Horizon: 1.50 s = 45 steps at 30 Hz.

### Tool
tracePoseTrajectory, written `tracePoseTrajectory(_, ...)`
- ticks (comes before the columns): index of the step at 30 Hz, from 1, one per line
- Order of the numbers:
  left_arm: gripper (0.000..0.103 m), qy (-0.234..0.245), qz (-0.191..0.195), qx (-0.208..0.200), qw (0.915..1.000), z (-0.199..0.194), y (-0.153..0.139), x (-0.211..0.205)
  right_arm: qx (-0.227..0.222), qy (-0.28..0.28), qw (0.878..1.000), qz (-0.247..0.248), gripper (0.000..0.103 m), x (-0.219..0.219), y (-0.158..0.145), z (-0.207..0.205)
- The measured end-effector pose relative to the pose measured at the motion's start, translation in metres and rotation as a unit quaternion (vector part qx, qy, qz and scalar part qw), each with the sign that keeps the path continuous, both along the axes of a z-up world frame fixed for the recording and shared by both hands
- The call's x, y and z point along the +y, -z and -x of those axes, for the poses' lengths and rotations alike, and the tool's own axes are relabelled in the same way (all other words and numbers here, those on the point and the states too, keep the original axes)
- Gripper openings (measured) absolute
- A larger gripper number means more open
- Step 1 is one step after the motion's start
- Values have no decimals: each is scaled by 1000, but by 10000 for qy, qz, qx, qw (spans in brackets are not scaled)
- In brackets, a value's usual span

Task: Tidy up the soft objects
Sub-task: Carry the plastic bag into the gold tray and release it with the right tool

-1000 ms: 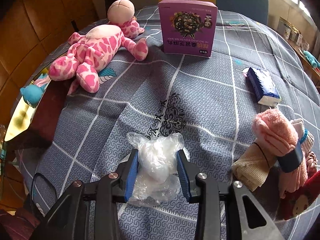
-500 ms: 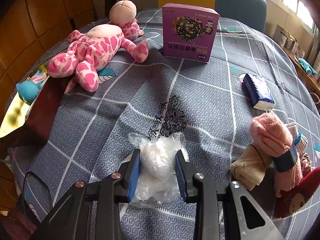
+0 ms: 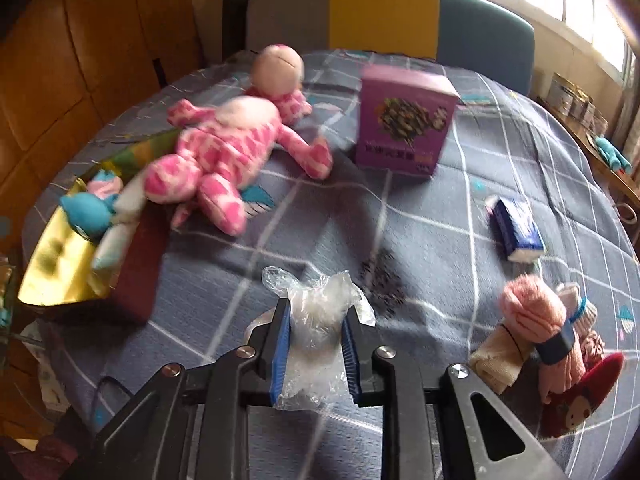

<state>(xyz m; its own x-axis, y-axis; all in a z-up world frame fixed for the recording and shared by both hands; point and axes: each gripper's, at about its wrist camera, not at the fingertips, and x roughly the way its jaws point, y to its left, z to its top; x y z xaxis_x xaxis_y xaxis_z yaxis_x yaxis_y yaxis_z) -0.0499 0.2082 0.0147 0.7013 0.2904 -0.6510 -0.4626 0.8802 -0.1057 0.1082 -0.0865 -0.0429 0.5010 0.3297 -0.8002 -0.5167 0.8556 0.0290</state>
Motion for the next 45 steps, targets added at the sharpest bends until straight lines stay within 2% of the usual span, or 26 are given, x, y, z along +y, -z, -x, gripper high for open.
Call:
tracePoseTrajectory(8,103,-73,27,13,10000,4,2,6,-67,-835,9946,-608,23,64,-43,14)
tracePoseTrajectory(13,103,-167,134,-53,9998,11,3,17,111,-1431,9860,-850,23,131,-54,13)
tracePoseTrajectory(18,103,-363,122,-27,9993,13,6,29,297,-1757,9819,-646,23,203,-42,0)
tracePoseTrajectory(24,103,-504,224,66,9985,17,16,43,408,-1642,9856,59,26,266,3,-27)
tracePoseTrajectory(26,103,-527,252,85,9983,17,18,45,450,-1573,9863,226,29,271,15,-33)
tracePoseTrajectory(28,103,-550,236,113,9981,18,20,47,440,-1520,9872,194,36,271,18,-37)
tracePoseTrajectory(32,103,-562,209,128,9981,18,21,49,385,-1521,9876,22,45,263,10,-31)
tracePoseTrajectory(34,103,-561,207,97,9982,19,19,50,256,-1526,9879,-55,54,257,3,-28)
tracePoseTrajectory(45,103,-463,113,30,9989,21,10,39,-42,-1174,9911,-620,56,206,-33,-5)
